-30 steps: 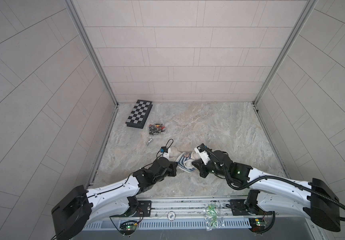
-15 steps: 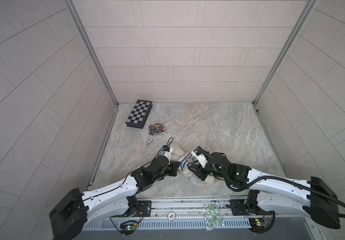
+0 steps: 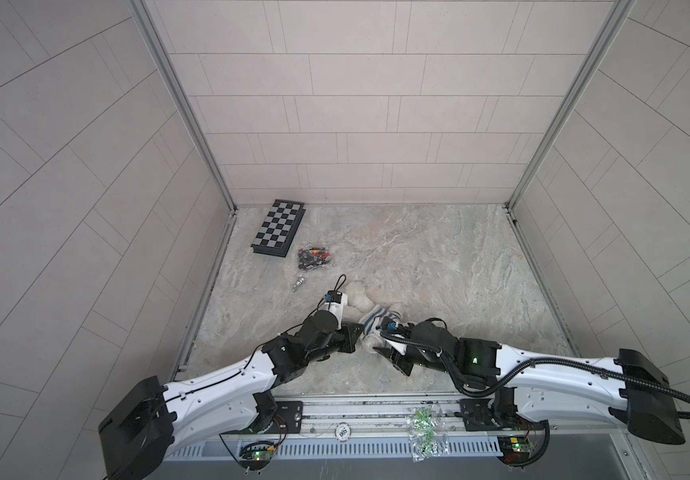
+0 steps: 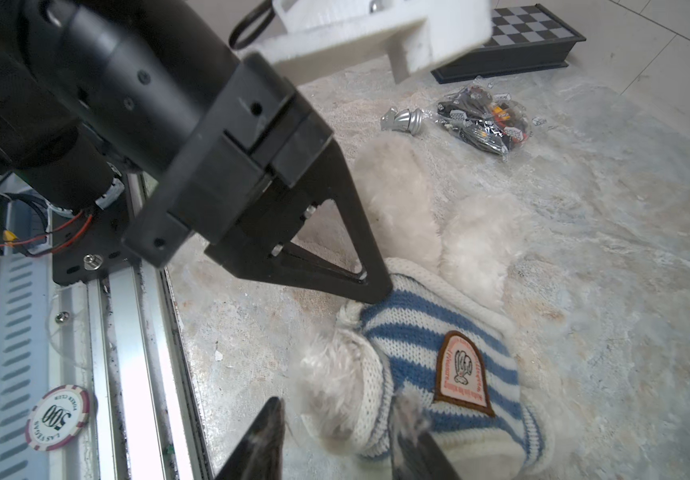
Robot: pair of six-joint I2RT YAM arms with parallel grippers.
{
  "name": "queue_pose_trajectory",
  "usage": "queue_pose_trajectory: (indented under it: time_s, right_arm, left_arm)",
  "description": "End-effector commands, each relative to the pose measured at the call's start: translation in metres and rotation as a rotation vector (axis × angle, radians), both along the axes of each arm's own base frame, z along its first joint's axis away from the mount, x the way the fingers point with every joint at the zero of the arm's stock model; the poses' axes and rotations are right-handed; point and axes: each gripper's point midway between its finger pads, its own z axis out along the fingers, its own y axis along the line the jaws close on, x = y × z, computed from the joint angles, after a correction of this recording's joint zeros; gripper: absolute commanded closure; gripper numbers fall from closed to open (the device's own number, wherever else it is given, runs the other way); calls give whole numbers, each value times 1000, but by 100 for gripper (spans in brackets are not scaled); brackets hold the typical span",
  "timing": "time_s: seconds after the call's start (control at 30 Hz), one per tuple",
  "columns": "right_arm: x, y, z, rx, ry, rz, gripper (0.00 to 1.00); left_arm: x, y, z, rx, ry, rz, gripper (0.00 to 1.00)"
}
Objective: Dress the teddy bear
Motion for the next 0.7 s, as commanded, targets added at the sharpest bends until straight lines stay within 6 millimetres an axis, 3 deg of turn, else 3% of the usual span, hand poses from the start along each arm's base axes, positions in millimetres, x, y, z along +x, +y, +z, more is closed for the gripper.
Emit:
queue_pose_trajectory:
  time_s: [0.0,0.17,0.23,0.4,0.57,0.67]
  right_arm:
    - [3,13,10,-13,-79,39,56]
    - [4,22,-4,-52,-91,64,56]
    - [7,30,2,-48,-107,64,55]
    - [15,30,-8,-85,-125,29,59]
    - [19,28,-4,-91,-144,5,79]
    - [20,22,10,-71,-164,-7,95]
  left_arm:
    - [2,-7,15,-39,-13,-4,100]
    - [3,-5,15,-40,-15,5,100]
    - [2,-5,14,-43,-12,7,100]
    - [2,-4,14,-45,-14,11,100]
    - [2,0,12,-29,-15,19,100]
    - [3,4,10,-19,-16,29,100]
